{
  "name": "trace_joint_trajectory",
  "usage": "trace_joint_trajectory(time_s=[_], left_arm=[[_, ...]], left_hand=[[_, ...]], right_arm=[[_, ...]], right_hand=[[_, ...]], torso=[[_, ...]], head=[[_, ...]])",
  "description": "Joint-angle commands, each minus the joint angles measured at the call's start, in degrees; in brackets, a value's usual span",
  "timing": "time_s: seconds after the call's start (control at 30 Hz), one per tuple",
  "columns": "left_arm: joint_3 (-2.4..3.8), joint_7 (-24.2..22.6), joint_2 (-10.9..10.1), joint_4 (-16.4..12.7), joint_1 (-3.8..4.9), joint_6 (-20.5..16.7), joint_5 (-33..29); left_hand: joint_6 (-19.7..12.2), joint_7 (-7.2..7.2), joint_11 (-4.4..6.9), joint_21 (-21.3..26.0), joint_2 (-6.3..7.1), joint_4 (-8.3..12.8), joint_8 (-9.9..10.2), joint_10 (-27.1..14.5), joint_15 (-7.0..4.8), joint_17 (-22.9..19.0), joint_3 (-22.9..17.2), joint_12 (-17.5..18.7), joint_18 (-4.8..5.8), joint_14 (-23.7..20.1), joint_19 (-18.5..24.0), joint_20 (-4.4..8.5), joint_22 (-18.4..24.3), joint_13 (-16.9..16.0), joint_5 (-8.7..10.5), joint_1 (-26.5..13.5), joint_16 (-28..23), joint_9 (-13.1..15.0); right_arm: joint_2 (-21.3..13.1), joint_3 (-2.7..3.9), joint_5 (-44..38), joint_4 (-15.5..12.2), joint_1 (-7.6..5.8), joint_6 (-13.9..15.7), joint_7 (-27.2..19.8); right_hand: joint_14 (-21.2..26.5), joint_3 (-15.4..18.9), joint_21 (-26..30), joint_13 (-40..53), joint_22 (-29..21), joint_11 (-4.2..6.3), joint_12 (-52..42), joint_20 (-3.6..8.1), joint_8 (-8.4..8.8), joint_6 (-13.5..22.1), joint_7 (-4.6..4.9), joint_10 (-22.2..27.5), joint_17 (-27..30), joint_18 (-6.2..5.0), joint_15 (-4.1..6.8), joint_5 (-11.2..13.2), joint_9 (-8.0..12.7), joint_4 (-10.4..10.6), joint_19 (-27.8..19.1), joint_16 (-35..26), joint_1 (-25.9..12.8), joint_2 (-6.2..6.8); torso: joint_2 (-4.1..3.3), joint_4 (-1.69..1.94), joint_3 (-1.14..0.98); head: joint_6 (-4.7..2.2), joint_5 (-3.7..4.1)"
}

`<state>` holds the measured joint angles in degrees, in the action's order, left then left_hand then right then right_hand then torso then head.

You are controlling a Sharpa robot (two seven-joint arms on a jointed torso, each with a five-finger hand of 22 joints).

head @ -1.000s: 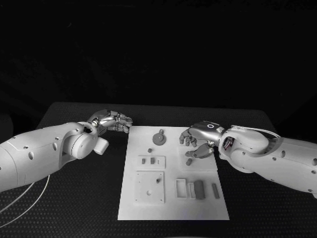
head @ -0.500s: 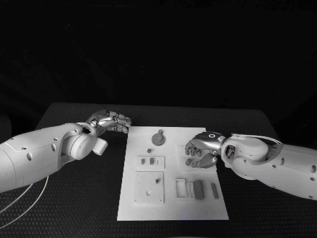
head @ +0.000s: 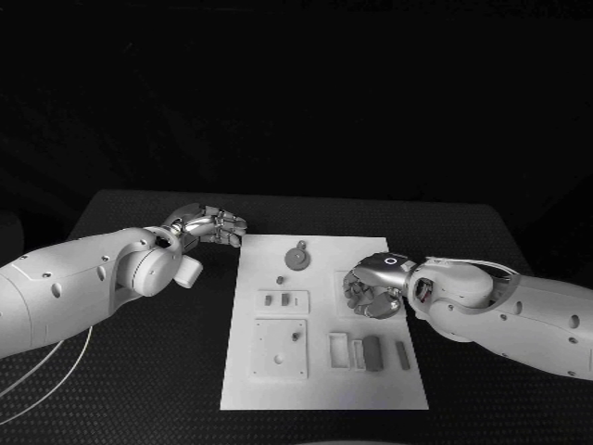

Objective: Assemble the parts on the task board

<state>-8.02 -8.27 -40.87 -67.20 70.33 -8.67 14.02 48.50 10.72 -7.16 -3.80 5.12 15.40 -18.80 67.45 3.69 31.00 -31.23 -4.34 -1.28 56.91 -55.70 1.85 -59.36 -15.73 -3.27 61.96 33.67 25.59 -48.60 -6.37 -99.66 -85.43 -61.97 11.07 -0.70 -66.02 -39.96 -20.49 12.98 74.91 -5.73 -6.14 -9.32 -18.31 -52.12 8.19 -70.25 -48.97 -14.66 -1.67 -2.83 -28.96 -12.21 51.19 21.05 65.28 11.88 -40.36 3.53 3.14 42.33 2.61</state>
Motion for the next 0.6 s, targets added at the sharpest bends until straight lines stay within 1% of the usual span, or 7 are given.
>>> trace_joint_trajectory(time_s=[0.03,0.07,0.2,0.3,0.37,0.47,0.6], left_arm=[[0.05,-0.7,0.1,-0.1,0.11,0.3,0.1],[0.05,-0.7,0.1,-0.1,0.11,0.3,0.1],[0.05,-0.7,0.1,-0.1,0.11,0.4,0.1],[0.05,-0.7,0.1,-0.1,0.11,0.4,0.1],[0.05,-0.6,0.1,-0.1,0.11,0.4,0.1],[0.05,-0.6,0.1,-0.1,0.1,0.4,0.1],[0.05,-0.6,0.1,-0.1,0.1,0.4,0.1]], left_hand=[[-0.3,-0.2,0.26,-0.1,0.29,0.0,-0.3,-0.1,0.07,0.1,0.3,0.1,0.52,0.5,-0.2,0.05,0.1,-0.1,-0.07,0.0,-0.3,0.0],[-0.3,-0.2,0.25,-0.1,0.29,0.0,-0.3,-0.1,0.07,0.1,0.4,0.1,0.52,0.5,-0.2,0.05,0.1,-0.1,-0.07,0.0,-0.3,0.0],[-0.3,-0.2,0.25,-0.1,0.28,0.0,-0.3,-0.1,0.07,0.1,0.4,0.1,0.52,0.5,-0.2,0.05,0.1,-0.1,-0.07,0.0,-0.3,0.0],[-0.3,-0.19,0.25,-0.1,0.27,0.0,-0.3,-0.1,0.07,0.1,0.4,0.1,0.53,0.5,-0.2,0.05,0.1,-0.1,-0.07,0.0,-0.3,0.0],[-0.3,-0.19,0.24,-0.1,0.26,0.0,-0.3,-0.1,0.08,0.2,0.4,0.1,0.53,0.5,-0.2,0.04,0.1,-0.1,-0.07,0.0,-0.3,0.0],[-0.3,-0.19,0.24,-0.1,0.26,0.0,-0.3,-0.1,0.08,0.2,0.4,0.2,0.53,0.5,-0.2,0.05,0.1,-0.1,-0.07,-0.1,-0.4,0.0],[-0.3,-0.19,0.24,-0.1,0.25,0.0,-0.3,-0.1,0.08,0.2,0.4,0.2,0.53,0.5,-0.2,0.05,0.1,-0.1,-0.07,-0.1,-0.4,0.0]], right_arm=[[0.2,0.0,-0.8,0.0,0.14,0.5,-0.5],[0.2,0.0,-0.9,0.0,0.16,0.5,-0.5],[0.4,0.0,-1.4,0.0,0.28,1.4,-0.4],[0.5,0.0,-2.1,-0.1,0.36,2.1,-0.3],[0.5,0.01,-2.6,-0.2,0.42,2.7,0.0],[0.6,0.01,-3.1,-0.3,0.48,3.8,0.2],[0.6,0.01,-3.7,-0.6,0.57,5.7,0.3]], right_hand=[[-0.5,-0.3,-0.4,0.2,1.4,0.13,-0.5,-0.04,-0.55,-0.9,0.01,-0.9,-0.2,-0.34,-0.08,0.0,-0.2,-0.4,0.3,0.2,0.2,-1.59],[-0.8,-0.3,-0.6,0.4,1.4,0.39,-0.8,0.04,-0.85,-1.5,-0.08,-1.4,-0.3,-0.34,0.03,0.0,-0.3,-0.8,0.4,0.2,0.3,-2.72],[-1.4,-0.5,-1.0,0.9,1.4,0.89,-1.3,0.2,-1.38,-2.6,-0.44,-2.4,-0.6,-0.34,0.27,0.0,-0.5,-2.2,0.9,0.4,0.7,-5.34],[-2.2,-0.5,-1.5,1.2,1.4,1.27,-1.7,0.44,-1.73,-3.4,-0.74,-3.2,-0.9,-0.34,0.58,0.0,-0.7,-3.4,1.5,0.7,0.8,-6.71],[-3.1,-0.7,-2.0,1.6,1.4,1.76,-2.1,0.74,-2.2,-4.4,-1.09,-4.2,-1.3,-0.34,0.96,0.0,-1.0,-4.3,2.2,1.1,1.0,-7.89],[-4.0,-0.8,-2.6,2.2,1.4,2.23,-2.6,1.16,-2.6,-5.2,-1.44,-5.1,-1.8,-0.34,1.38,0.0,-1.3,-4.4,3.1,1.5,1.2,-8.36],[-4.7,-0.9,-3.1,2.6,1.4,2.55,-3.0,1.5,-2.88,-5.8,-1.7,-5.7,-2.2,-0.34,1.72,0.0,-1.5,-4.5,3.8,1.9,1.5,-8.46]], torso=[[-0.01,-0.02,0.01],[0.0,-0.03,0.0],[0.0,-0.06,0.02],[0.0,-0.09,-0.02],[0.0,-0.07,-0.03],[-0.01,-0.07,-0.03],[-0.02,-0.08,-0.05]], head=[[0.13,-0.14],[0.15,-0.13],[0.13,-0.13],[0.17,-0.2],[0.21,-0.2],[0.23,-0.18],[0.26,-0.3]])
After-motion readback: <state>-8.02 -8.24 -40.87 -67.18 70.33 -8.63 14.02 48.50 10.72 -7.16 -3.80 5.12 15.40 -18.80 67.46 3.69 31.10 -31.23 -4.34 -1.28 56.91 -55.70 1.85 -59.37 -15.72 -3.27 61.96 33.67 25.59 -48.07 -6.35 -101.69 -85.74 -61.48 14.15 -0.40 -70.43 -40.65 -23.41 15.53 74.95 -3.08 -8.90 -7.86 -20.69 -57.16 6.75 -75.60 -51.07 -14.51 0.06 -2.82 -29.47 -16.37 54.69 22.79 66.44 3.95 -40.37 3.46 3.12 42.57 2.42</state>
